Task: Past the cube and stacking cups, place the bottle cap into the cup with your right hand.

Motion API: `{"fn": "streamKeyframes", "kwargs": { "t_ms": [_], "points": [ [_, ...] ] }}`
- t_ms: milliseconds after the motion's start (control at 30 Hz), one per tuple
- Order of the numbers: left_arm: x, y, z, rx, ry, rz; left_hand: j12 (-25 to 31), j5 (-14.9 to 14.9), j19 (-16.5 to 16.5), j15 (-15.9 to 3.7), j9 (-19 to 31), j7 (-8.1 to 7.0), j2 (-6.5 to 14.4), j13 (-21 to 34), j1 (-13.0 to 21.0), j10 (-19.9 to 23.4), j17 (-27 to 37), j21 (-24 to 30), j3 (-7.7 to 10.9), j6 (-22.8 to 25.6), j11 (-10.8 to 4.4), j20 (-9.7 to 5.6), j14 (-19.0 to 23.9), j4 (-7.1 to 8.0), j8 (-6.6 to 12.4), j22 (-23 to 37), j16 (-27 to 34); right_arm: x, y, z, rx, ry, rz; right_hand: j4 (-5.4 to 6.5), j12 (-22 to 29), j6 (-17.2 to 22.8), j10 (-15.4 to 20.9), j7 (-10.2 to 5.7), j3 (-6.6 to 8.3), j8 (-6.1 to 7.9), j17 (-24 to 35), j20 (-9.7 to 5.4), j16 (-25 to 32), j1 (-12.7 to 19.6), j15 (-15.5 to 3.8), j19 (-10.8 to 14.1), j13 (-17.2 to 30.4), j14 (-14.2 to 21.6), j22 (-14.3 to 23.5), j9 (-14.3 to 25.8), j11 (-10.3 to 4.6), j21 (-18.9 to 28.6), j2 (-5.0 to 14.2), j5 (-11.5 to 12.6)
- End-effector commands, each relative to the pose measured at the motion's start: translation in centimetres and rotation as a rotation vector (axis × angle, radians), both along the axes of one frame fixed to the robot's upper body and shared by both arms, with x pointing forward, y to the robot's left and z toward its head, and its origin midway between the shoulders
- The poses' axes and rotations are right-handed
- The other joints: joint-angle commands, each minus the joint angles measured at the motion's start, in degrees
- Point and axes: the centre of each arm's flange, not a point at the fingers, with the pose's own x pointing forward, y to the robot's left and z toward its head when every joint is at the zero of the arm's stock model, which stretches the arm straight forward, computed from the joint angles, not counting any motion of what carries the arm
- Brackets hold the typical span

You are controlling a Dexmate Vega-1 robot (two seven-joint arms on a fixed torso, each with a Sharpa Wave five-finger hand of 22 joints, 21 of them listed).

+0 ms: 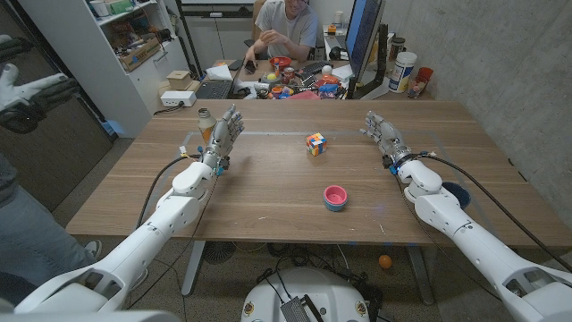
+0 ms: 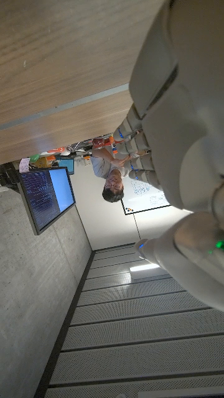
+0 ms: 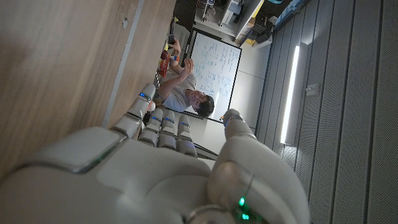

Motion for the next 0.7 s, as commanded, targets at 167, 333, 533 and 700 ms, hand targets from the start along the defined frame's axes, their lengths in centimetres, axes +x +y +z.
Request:
{"fn": "streamKeyframes", "kwargs": {
  "t_ms": [167, 333, 533, 700],
  "points": [
    [-1.1, 0.2, 0.3, 0.029, -0.006, 0.000, 0.43, 0.24, -0.12, 0.52, 0.17, 0.43, 0.19, 0.22, 0.63, 0.10, 0.25, 0.24, 0.37, 0.22, 0.49, 0.42, 0.05, -0.18, 0.27, 0.24, 0.23, -0.9, 0.6, -0.4, -0.010, 0.001, -0.002, 0.04, 0.12, 0.64, 0.51, -0.20, 0.27, 0.24, -0.03, -0.05, 0.29, 0.44, 0.03, 0.53, 0.03, 0.63, 0.21, 0.28, -0.16, -0.02, -0.08, 0.37],
    [-1.3, 0.1, 0.2, 0.028, -0.004, -0.001, 0.47, 0.24, -0.13, 0.44, 0.17, 0.34, 0.25, 0.19, 0.68, 0.18, 0.24, 0.17, 0.39, 0.29, 0.59, 0.46, 0.13, -0.23, 0.28, 0.24, 0.26, -1.2, 0.6, -0.3, -0.009, -0.007, -0.004, 0.04, 0.09, 0.72, 0.56, -0.16, 0.19, 0.23, -0.15, -0.06, 0.30, 0.43, -0.05, 0.63, -0.08, 0.65, 0.22, 0.26, -0.06, -0.15, -0.04, 0.37],
    [-1.5, 0.2, 0.2, 0.024, -0.004, 0.003, 0.64, 0.22, 0.01, 0.31, 0.17, 0.16, 0.44, 0.14, 0.80, 0.58, 0.23, 0.11, 0.46, 0.69, 0.50, 0.71, 0.58, -0.33, 0.41, 0.25, 0.42, -1.6, 0.7, 0.1, -0.011, -0.029, -0.003, 0.04, 0.03, 0.79, 0.61, -0.21, 0.10, 0.20, -0.32, -0.11, 0.36, 0.43, -0.09, 0.83, -0.24, 0.81, 0.22, 0.24, -0.09, -0.32, 0.02, 0.38],
    [-1.7, 0.1, 0.2, 0.023, -0.005, 0.003, 0.65, 0.21, 0.10, 0.24, 0.18, 0.07, 0.55, 0.10, 0.89, 0.61, 0.23, 0.07, 0.51, 0.89, 0.47, 0.77, 0.66, -0.39, 0.46, 0.25, 0.44, -2.1, 0.8, 0.7, -0.027, -0.060, -0.009, -0.08, 0.06, 0.97, 0.84, -0.23, 0.06, 0.23, -0.50, -0.03, 0.39, 0.57, -0.03, 1.02, -0.38, 0.95, 0.22, 0.22, -0.17, -0.47, 0.04, 0.41]
  ]
}}
